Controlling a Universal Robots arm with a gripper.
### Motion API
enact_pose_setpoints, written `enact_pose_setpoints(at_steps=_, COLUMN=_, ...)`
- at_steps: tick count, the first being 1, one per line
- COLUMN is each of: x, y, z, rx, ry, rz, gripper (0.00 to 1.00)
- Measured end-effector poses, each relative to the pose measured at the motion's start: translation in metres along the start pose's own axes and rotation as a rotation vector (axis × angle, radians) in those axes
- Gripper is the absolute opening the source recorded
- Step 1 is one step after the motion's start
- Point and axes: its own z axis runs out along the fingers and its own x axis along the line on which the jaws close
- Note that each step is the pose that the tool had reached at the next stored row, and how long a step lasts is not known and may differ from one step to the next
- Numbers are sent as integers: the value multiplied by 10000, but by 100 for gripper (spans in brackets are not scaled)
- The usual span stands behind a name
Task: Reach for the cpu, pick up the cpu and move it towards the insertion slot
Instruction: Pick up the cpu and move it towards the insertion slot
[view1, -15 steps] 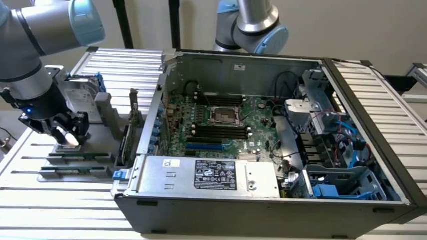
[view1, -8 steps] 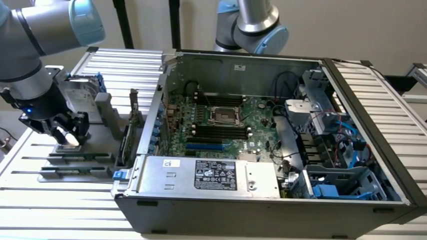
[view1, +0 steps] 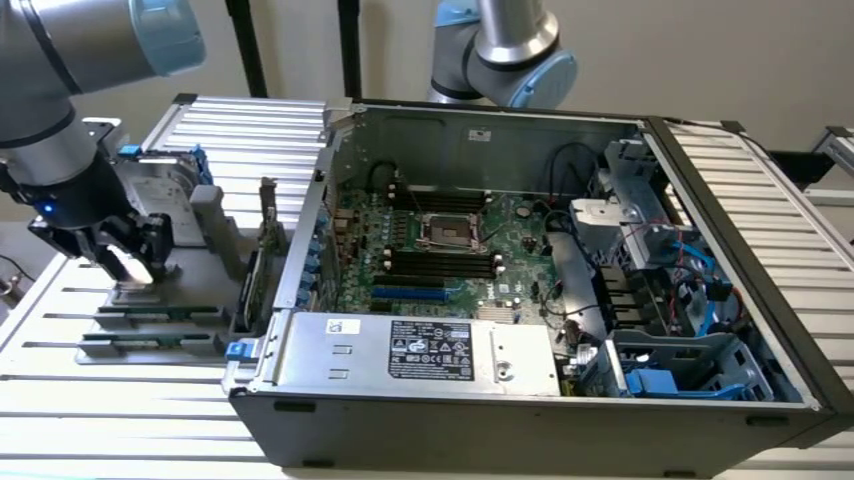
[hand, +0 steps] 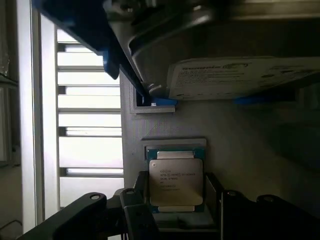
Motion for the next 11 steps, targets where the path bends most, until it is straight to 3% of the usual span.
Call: enact_pose_setpoints(at_steps=11, x=-70, y=19, z=-498, rx=0, ry=21, rz=-1, gripper=55)
